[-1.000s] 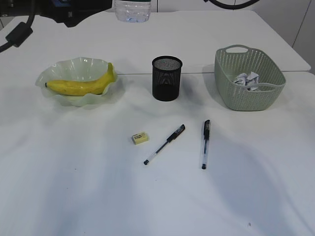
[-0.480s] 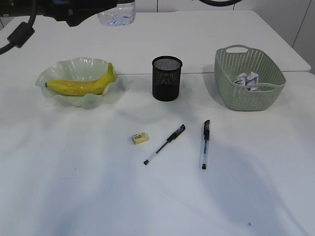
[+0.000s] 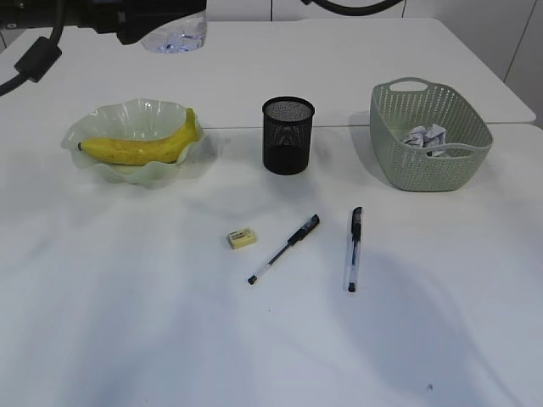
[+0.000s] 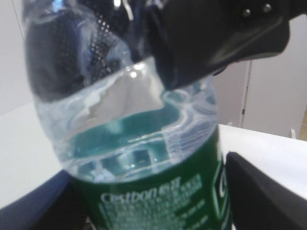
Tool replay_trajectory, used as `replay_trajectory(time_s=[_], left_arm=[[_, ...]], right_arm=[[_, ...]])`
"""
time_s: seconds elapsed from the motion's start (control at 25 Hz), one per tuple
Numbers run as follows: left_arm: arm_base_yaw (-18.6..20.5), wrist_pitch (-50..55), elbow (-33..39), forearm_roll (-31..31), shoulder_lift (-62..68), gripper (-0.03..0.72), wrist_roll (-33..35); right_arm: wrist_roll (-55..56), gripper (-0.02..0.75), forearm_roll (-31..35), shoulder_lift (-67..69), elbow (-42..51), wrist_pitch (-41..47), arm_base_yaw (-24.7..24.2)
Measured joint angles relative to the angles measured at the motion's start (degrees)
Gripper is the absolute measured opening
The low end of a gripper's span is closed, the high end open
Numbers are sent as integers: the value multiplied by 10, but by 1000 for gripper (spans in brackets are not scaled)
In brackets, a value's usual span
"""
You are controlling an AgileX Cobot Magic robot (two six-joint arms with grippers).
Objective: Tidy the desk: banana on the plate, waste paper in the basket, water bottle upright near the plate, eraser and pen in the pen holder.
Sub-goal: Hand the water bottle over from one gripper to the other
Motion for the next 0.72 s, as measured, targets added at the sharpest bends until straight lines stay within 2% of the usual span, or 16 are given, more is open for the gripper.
replay_trajectory(time_s=[0.72], left_arm=[[0,1,-2,0,0,590,0]], right_arm=[[15,354,0,0,0,-2,0]])
